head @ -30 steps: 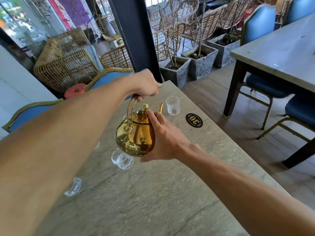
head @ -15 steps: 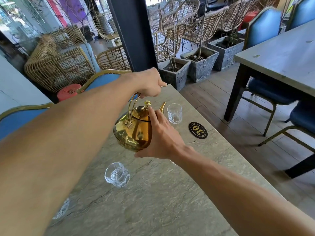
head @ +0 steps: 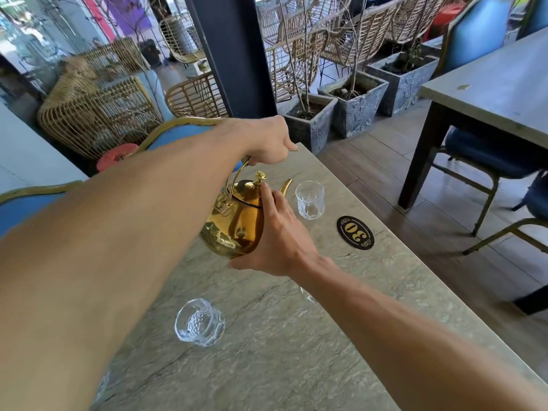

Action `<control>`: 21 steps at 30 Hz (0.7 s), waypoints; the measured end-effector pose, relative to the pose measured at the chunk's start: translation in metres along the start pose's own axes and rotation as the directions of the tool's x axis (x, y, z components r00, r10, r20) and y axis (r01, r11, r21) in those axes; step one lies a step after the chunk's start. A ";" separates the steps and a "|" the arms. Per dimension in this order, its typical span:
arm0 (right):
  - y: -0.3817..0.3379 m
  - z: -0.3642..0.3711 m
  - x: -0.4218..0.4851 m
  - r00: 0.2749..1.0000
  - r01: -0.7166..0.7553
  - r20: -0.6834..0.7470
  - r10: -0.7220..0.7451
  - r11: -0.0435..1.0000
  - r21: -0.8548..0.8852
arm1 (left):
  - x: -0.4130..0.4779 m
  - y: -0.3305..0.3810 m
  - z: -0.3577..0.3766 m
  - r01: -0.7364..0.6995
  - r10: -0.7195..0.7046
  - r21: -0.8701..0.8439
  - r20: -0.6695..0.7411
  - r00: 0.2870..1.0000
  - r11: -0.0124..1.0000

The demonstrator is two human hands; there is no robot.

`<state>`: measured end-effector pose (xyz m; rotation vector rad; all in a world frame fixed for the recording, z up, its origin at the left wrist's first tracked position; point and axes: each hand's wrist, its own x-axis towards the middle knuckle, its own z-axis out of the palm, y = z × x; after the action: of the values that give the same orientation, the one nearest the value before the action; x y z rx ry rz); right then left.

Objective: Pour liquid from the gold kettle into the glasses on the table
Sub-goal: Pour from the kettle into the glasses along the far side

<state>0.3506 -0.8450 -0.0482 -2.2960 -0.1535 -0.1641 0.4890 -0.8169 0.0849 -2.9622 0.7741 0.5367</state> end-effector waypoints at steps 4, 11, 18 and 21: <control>0.005 0.004 0.005 1.000 -0.023 -0.015 0.023 0.999 0.028 | 0.012 0.000 0.001 -0.020 0.019 0.018 0.042 0.999 1.000; 0.011 0.007 0.009 0.998 -0.054 -0.039 0.056 0.996 0.067 | 0.028 0.007 0.003 -0.043 0.037 0.088 0.067 0.997 0.995; 0.017 0.003 0.008 0.996 -0.083 -0.026 0.086 0.992 0.093 | 0.038 0.016 0.008 -0.057 0.044 0.117 0.111 0.993 0.991; 0.021 0.001 0.008 0.996 -0.088 -0.020 0.090 0.991 0.101 | 0.043 0.020 0.009 -0.055 0.040 0.125 0.119 0.992 0.991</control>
<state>0.3616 -0.8572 -0.0628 -2.1959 -0.0451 -0.1359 0.5115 -0.8530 0.0626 -2.7738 0.8356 0.6311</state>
